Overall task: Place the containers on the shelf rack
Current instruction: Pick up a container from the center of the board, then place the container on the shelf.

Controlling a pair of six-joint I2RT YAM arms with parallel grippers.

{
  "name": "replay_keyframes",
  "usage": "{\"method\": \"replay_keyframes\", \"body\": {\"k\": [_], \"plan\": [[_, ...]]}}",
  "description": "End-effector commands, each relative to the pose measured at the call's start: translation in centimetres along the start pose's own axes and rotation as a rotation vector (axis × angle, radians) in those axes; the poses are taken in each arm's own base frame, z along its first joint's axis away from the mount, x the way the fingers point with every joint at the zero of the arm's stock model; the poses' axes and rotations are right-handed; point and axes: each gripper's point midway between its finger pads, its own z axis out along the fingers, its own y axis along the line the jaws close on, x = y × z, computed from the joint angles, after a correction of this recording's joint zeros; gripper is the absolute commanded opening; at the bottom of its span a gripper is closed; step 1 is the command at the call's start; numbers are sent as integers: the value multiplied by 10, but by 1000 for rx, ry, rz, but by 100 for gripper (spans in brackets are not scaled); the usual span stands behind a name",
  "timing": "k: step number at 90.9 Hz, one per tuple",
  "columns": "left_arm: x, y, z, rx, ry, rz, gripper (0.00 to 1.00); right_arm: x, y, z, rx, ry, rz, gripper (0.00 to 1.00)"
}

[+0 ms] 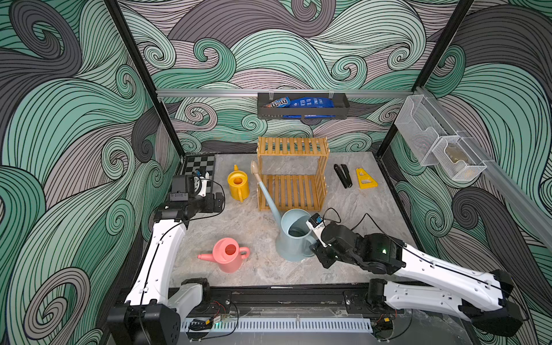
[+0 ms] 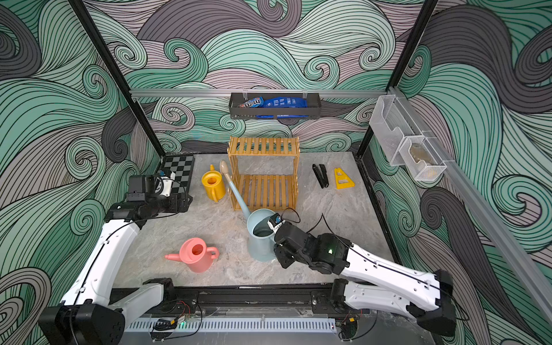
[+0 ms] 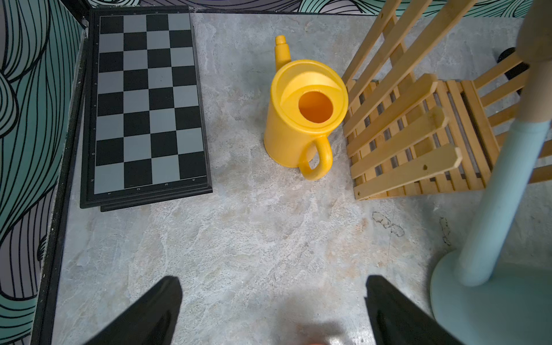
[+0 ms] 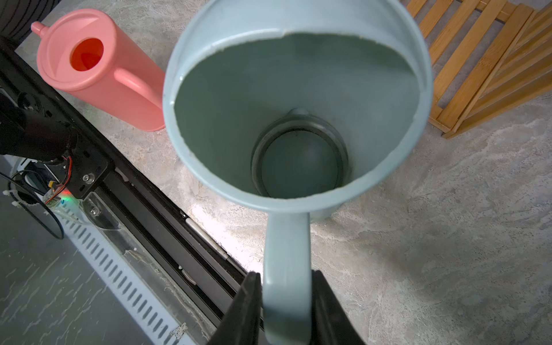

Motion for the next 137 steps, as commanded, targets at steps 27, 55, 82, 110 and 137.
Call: {"method": "replay_keyframes", "body": {"k": [27,55,82,110,137], "plan": [[-13,6,-15,-17,-86,8,99,-23,15,-26,-83,-63,18,12],[-35,19,-37,-69,-139,-81,99,-33,20,-66,-151,-90,95,8],[-45,45,-44,-125,-175,-200,99,-25,-1,-88,-117,-136,198,7],[-45,34,-46,-59,-189,-187,99,-19,-15,-88,-18,-75,212,6],[-48,25,-35,14,-148,-226,99,-25,-27,-89,96,20,240,6]]}}
